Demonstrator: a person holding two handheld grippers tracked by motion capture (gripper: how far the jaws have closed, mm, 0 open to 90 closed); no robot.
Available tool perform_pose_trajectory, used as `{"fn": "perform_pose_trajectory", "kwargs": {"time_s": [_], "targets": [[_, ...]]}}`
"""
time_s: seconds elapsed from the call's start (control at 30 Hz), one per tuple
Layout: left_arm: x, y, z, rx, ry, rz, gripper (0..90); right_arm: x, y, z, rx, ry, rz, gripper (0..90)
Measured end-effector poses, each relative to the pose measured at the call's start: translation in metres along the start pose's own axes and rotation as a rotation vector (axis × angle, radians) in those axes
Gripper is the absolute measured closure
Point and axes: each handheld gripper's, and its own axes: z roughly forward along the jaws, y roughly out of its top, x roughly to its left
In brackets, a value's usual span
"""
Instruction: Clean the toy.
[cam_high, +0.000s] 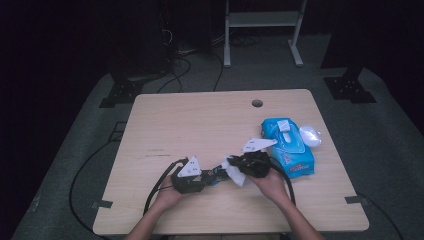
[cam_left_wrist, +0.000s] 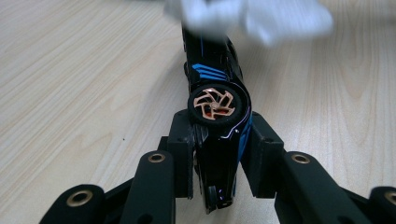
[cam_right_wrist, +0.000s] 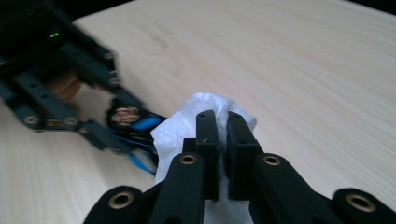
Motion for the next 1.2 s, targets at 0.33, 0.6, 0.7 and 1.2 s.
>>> {"fn": "perform_pose_trajectory", "kwargs": {"time_s": [0.33, 0.6, 0.7, 1.2], "targets": [[0.001, 0.0, -0.001, 0.006, 0.002, 0.01, 67.4, 0.042, 0.026, 0.038, 0.047, 0.089, -0.089, 85.3], [0.001, -0.002, 0.006, 0.021, 0.008, 0.02, 71.4, 0.012, 0.017, 0.019, 0.05, 0.03, -0.031, 85.1], [0.002, -0.002, 0.005, 0.018, 0.009, 0.011, 72.0, 0.012, 0.016, 0.017, 0.036, 0.029, -0.023, 85.2], [0.003, -0.001, 0.001, -0.016, 0.004, -0.003, 71.3, -0.006, 0.013, -0.009, -0.023, -0.012, 0.031, 85.2]]}}
